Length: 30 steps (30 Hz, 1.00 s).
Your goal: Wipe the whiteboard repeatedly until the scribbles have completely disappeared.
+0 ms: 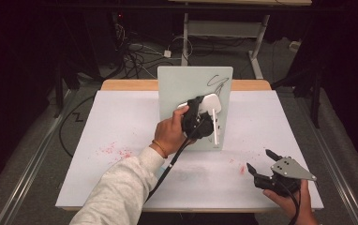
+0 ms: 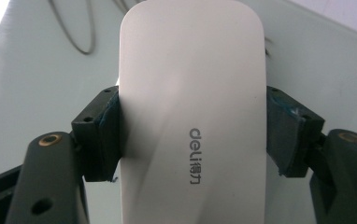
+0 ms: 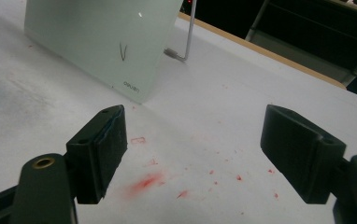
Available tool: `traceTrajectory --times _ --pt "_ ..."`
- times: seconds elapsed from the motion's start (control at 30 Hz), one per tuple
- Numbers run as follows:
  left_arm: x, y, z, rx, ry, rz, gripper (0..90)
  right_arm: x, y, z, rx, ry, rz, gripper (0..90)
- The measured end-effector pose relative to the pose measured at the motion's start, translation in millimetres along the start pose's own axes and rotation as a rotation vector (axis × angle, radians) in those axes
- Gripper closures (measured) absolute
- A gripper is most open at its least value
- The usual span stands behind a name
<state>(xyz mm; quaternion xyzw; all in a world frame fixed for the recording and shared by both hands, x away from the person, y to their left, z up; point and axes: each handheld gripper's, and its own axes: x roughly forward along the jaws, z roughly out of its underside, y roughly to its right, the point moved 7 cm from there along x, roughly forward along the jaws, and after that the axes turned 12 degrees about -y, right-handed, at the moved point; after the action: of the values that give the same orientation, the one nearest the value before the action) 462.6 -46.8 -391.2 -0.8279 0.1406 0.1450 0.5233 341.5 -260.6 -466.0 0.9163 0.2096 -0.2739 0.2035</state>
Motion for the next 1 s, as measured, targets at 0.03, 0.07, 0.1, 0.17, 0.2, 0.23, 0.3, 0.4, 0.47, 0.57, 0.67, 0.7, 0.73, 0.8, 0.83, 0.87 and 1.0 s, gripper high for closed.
traceTrajectory --times 0.03,0.07,0.1,0.17,0.2,0.23,0.3,0.4,0.47,0.57,0.67,0.7,0.73,0.8,0.83,0.87,1.0 --pt "0.0 -1.5 -1.0 -0.01 0.001 -0.004 29.1 -0.1 0.3 0.0 0.003 -0.001 0.0 23.4" --pt "0.1 -1.1 -1.2 -0.014 -0.002 -0.009 29.1 -0.2 0.4 0.1 0.003 -0.001 -0.001 23.4" --pt "0.1 -1.1 -1.2 -0.014 -0.002 -0.009 29.1 -0.4 0.3 0.3 0.005 -0.002 -0.001 23.5" --pt "0.9 5.9 0.8 -0.018 -0.001 -0.028 29.1 -0.2 0.2 0.5 0.004 -0.003 -0.002 23.4" --pt "1.5 11.1 2.2 -0.028 0.007 -0.025 29.1 0.1 0.0 0.7 0.003 -0.005 -0.003 23.5" --pt "1.5 11.1 2.2 -0.028 0.007 -0.025 29.1 0.4 -0.5 1.0 0.003 -0.008 -0.007 23.5" --pt "2.3 27.0 6.2 -0.011 0.003 -0.024 29.1 0.9 -1.5 0.9 -0.003 -0.009 -0.009 23.5" --pt "3.6 51.6 10.7 0.034 -0.005 -0.019 29.1 1.0 -2.3 0.5 -0.003 -0.008 -0.011 23.5" --pt "4.6 64.4 12.6 0.049 -0.003 -0.008 29.1 0.6 -1.6 0.2 -0.002 -0.003 -0.001 23.8" --pt "5.0 76.7 15.4 0.07 -0.011 -0.001 29.1 0.6 -1.0 0.6 0.005 -0.006 -0.001 23.8" --pt "5.4 91.1 18.6 0.085 -0.011 0.03 29.1 1.1 -1.2 0.9 0.003 -0.007 -0.001 23.8" --pt "5.4 95.7 20.0 0.1 -0.016 0.036 29.1 1.5 -1.8 1.1 -0.001 -0.009 -0.004 23.7" --pt "5.7 104.6 22.9 0.129 -0.022 0.048 29.1 1.7 -1.8 1.3 -0.006 -0.01 -0.004 23.8" --pt "6.2 108.8 24.0 0.142 -0.021 0.049 29.1 2.0 -2.2 1.5 -0.006 -0.013 -0.006 23.7" --pt "5.8 111.9 26.1 0.168 -0.032 0.052 29.2 2.2 -2.0 1.8 -0.005 -0.015 -0.006 23.7" --pt "5.7 115.3 27.8 0.181 -0.035 0.061 29.1 2.2 -2.0 1.7 -0.005 -0.014 -0.005 23.8" --pt "5.8 126.5 37.3 0.249 -0.04 0.092 29.2 1.5 -1.5 1.5 -0.005 -0.013 -0.004 23.7"
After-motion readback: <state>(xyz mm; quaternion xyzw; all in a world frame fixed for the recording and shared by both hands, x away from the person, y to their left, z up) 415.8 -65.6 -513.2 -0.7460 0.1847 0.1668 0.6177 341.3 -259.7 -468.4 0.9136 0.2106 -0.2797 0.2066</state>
